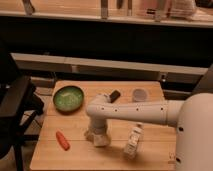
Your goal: Place the white sponge in the ceramic cup
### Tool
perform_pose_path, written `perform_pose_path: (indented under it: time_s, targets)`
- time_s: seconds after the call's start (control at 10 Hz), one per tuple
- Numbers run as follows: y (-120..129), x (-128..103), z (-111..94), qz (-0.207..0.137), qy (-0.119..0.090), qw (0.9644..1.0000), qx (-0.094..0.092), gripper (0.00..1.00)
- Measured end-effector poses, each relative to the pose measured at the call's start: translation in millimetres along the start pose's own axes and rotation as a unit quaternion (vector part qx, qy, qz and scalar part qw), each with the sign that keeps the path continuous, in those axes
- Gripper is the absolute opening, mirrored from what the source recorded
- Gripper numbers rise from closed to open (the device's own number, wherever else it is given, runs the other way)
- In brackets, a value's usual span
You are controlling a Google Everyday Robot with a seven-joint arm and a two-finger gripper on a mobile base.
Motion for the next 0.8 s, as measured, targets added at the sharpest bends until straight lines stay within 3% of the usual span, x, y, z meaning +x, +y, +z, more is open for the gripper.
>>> perform_pose_path:
  time_s: [0.1, 0.8]
  targets:
    - [-0.2, -0.3, -0.1, 0.0, -0.001, 1.0, 0.0, 0.73]
    - [0.7, -2.1, -3.5, 0.0, -0.001, 1.0, -0.004, 0.05]
